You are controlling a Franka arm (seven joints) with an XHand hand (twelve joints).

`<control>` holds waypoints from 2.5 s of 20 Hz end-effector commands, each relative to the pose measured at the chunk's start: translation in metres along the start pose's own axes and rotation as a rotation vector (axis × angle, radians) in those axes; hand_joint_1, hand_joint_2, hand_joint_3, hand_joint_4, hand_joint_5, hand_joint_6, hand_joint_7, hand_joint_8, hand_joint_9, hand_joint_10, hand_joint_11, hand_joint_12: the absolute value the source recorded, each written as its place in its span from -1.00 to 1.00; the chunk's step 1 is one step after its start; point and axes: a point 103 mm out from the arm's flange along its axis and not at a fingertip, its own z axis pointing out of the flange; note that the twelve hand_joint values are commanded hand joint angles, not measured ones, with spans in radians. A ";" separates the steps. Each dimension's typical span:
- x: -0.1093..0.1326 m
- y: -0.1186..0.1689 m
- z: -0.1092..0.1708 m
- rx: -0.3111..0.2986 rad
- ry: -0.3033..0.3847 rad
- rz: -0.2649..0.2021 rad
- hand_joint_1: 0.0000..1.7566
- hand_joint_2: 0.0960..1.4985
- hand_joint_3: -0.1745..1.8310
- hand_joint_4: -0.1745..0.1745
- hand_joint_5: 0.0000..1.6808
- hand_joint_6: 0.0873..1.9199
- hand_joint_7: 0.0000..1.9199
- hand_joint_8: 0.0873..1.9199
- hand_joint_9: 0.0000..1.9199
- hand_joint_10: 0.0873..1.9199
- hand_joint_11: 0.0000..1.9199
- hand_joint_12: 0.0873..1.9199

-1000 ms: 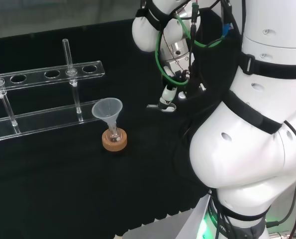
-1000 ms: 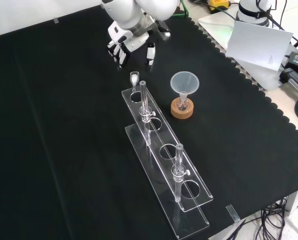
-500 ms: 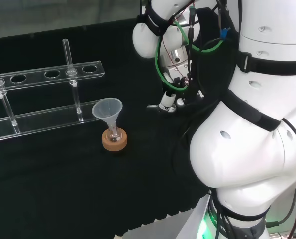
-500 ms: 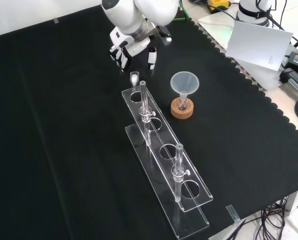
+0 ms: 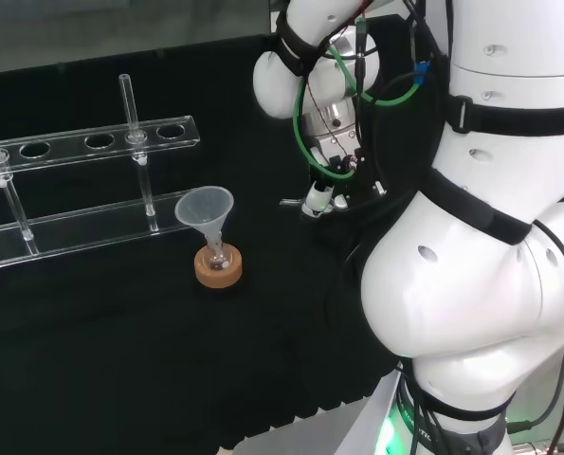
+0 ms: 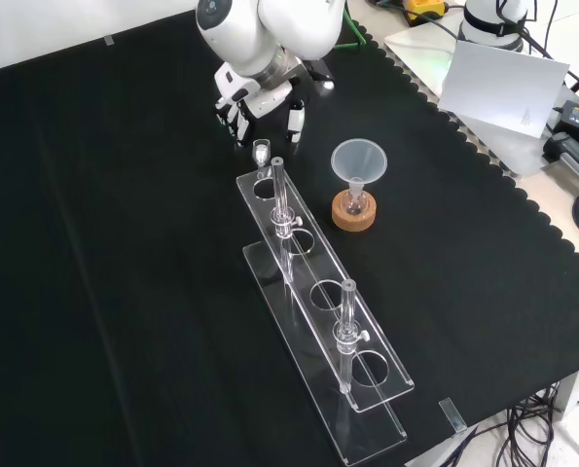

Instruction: Pick up the weighing funnel.

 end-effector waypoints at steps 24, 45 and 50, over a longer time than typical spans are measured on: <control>-0.002 0.019 0.013 0.025 0.052 0.023 -0.06 -0.07 -0.75 0.19 -0.09 -0.97 -0.01 -0.67 -0.41 -0.54 -1.00 0.14; -0.002 0.019 0.017 -0.029 0.089 0.062 0.05 -0.29 -0.39 0.92 0.19 -0.50 0.30 -0.68 -0.10 -0.75 -1.00 0.44; 0.000 0.018 0.017 -0.051 0.100 0.066 0.08 -0.33 -0.33 1.00 0.33 -0.55 0.40 -0.72 -0.03 -0.78 -1.00 0.50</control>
